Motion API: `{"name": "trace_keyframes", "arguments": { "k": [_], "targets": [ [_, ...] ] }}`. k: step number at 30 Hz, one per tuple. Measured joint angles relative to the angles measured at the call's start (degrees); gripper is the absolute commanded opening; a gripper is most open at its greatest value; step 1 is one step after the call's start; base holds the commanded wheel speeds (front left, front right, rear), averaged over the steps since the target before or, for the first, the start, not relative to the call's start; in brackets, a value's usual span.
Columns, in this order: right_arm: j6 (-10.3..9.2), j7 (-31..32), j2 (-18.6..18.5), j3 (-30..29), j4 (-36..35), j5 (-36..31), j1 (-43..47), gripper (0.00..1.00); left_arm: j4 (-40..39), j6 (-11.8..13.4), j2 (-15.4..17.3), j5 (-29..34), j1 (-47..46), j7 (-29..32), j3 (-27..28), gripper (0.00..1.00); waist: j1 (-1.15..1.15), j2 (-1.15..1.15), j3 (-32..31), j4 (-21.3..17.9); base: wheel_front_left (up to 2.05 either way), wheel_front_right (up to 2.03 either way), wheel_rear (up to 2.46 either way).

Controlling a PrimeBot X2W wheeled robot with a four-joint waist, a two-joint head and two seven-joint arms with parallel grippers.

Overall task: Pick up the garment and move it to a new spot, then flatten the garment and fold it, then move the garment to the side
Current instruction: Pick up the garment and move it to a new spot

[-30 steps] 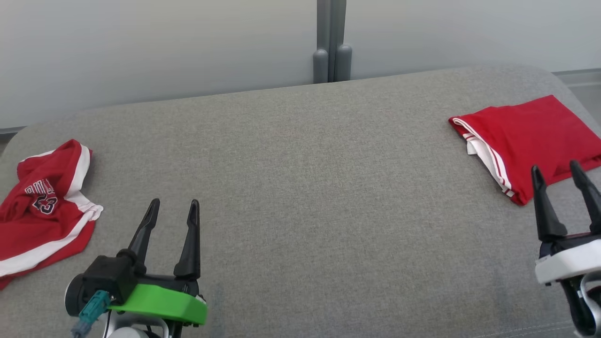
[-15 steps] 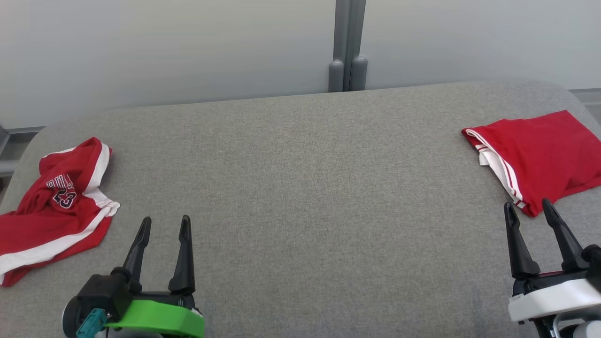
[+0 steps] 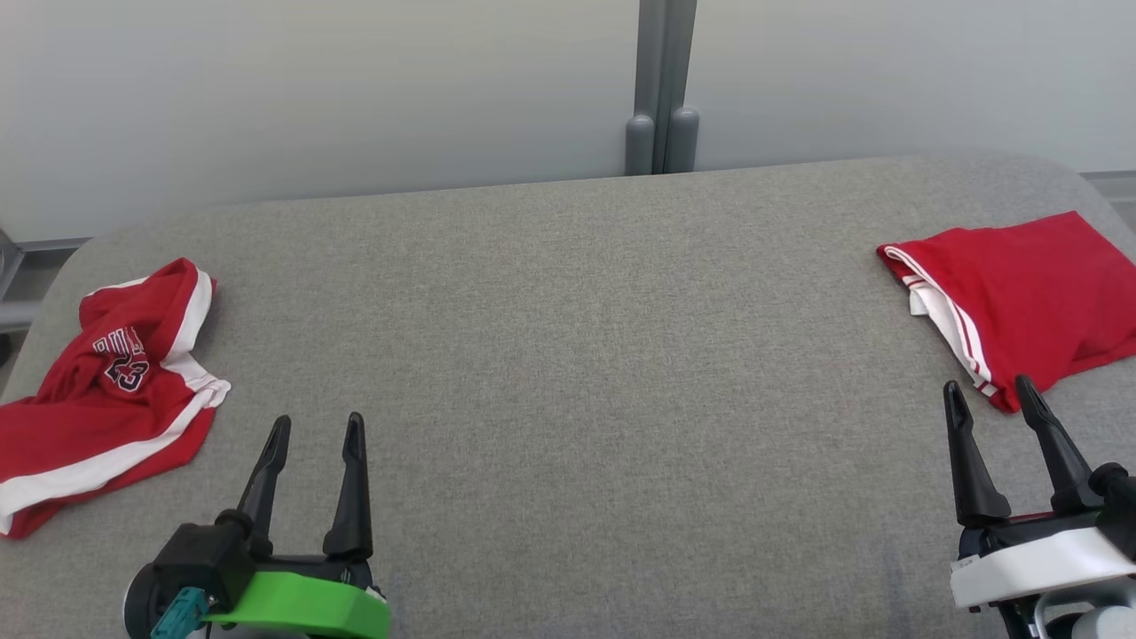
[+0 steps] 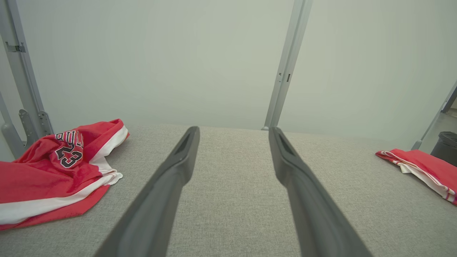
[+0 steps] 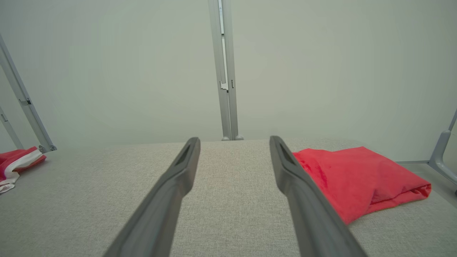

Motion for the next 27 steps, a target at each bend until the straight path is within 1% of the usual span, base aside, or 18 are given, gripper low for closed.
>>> {"name": "trace_keyframes", "arguments": {
  "k": [7, 13, 19, 27],
  "targets": [
    [-0.01, 0.00, 0.07, 0.59, 0.23, 0.00, -0.05, 1.00, 0.74, -0.78, -0.81, 0.68, 0.02, 0.00, 0.78, 1.00, 0.00, 0.00, -0.24, -0.10, 0.00, 0.00, 0.00],
    [-0.01, -0.11, -0.07, 2.29, 0.59, 0.12, -0.05, 1.00, 1.32, -0.86, -0.81, 0.92, 0.08, 0.00, 1.41, 1.00, 0.00, 0.00, -0.53, 0.56, 0.00, 0.00, 0.00],
    [-0.01, -0.15, -0.11, 3.68, 1.18, 0.75, -0.08, 1.00, 1.55, -0.98, -0.59, 0.92, 0.08, 0.01, 1.70, 1.00, 0.00, 0.00, -0.72, 2.93, 0.00, 0.00, 0.00],
    [-0.01, -0.16, 0.25, 5.81, 2.31, 1.59, -0.92, 1.00, 1.27, -0.64, 0.16, 0.56, 0.07, 0.51, 2.20, 1.00, 0.00, 0.00, -0.81, 7.66, 0.00, 0.00, 0.00]
  ]
}}
